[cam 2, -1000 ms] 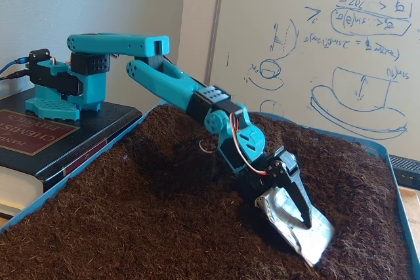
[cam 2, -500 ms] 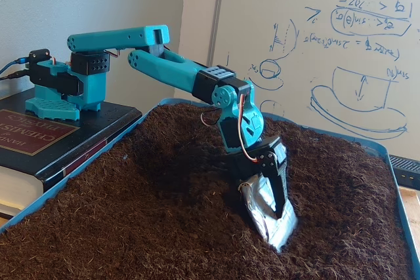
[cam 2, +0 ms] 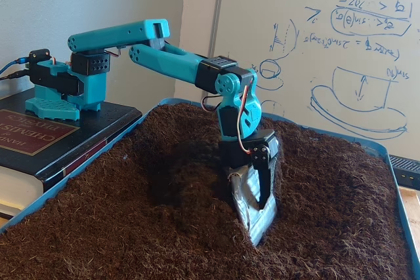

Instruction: Build a berm.

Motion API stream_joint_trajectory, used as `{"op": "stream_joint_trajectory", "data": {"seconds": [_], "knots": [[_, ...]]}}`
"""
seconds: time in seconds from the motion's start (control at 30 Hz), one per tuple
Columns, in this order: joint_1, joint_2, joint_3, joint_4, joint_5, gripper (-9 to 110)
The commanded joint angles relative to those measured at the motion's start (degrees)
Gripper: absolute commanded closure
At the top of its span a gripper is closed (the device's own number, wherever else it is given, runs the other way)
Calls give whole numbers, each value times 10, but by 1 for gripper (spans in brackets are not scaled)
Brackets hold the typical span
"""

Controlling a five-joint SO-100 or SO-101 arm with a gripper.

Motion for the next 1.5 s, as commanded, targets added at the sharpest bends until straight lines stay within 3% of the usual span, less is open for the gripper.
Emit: {"op": "stream_joint_trajectory", "data": {"seconds": [0.0,0.27,0.57,0.73,0.87,1.23,1.47], "knots": [[-4,52,14,41,6,101],[-4,155,13,27,7,101],[-1,264,14,-183,7,101],[6,298,26,-230,8,101],[11,300,30,-153,4,101],[4,420,127,235,-4,101],[-9,545,307,298,-4,101]]}}
